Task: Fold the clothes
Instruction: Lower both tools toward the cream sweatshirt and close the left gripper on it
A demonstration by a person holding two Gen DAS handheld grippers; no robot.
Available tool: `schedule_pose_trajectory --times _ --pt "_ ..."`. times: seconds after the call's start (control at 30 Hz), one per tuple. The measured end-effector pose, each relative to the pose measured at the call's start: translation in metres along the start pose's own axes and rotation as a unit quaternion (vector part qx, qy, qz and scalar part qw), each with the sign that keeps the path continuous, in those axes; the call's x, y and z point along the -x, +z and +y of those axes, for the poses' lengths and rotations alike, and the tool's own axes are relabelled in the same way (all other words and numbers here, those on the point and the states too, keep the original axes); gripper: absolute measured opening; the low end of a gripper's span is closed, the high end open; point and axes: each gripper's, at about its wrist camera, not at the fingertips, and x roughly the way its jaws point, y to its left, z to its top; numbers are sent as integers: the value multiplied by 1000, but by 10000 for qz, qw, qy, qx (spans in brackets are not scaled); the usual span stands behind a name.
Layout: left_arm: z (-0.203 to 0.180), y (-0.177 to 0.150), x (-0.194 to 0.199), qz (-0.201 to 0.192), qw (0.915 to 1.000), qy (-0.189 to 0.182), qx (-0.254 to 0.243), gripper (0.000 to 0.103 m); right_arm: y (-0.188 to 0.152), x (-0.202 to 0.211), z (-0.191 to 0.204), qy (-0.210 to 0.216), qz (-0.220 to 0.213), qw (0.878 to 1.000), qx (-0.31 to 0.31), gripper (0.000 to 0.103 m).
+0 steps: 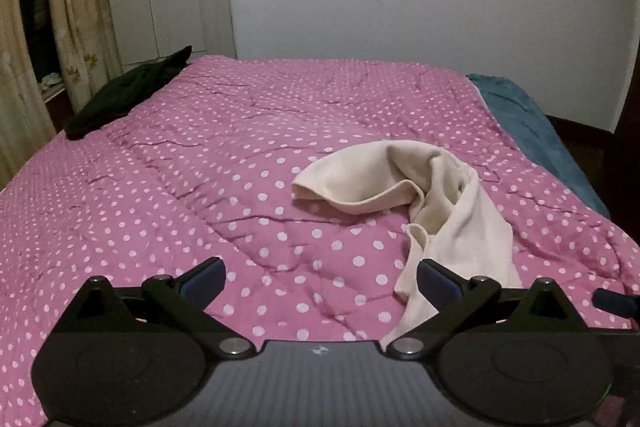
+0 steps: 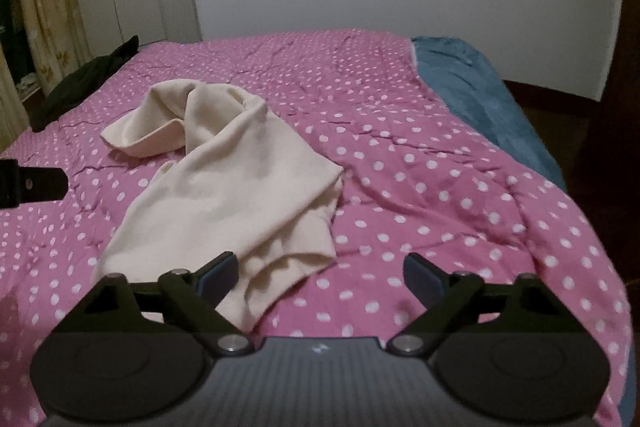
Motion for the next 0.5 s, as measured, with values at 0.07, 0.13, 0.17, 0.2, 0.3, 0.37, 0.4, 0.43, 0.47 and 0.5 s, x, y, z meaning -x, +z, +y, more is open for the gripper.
schedule_pose_trajectory --times 0.07,0.13,0.17,0.2,0.3,0.37,0.4,0.43,0.47,0.5 --pt "-2 3 -9 96 9999 -66 3 103 5 -9 -3 45 59 10000 -48 84" --pt "-8 3 -16 176 9997 -156 -105 103 10 -17 -6 91 118 9998 -95 76" --pt "-11 3 -19 207 9994 -203 -182 103 12 -22 -7 113 148 9998 -119 71" --pt "-16 3 -22 207 9991 -226 -295 103 14 -26 -8 136 177 9996 -143 70" --pt "-31 1 -28 179 9976 -268 -606 103 21 -39 -13 204 266 9992 -215 68" --pt "-40 -1 -33 224 9959 -386 -781 103 26 -47 -15 248 324 9988 -262 68" --pt "-44 -1 -38 268 9956 -385 -816 103 26 -47 -17 233 324 9988 -276 68" --pt "-47 -2 -42 312 9952 -383 -850 103 26 -47 -18 239 330 9988 -273 68" --pt "-49 -3 -47 374 9949 -375 -857 103 26 -46 -18 244 335 9988 -269 66" --pt "-52 -3 -52 436 9946 -368 -865 102 26 -46 -19 231 331 9989 -239 66"
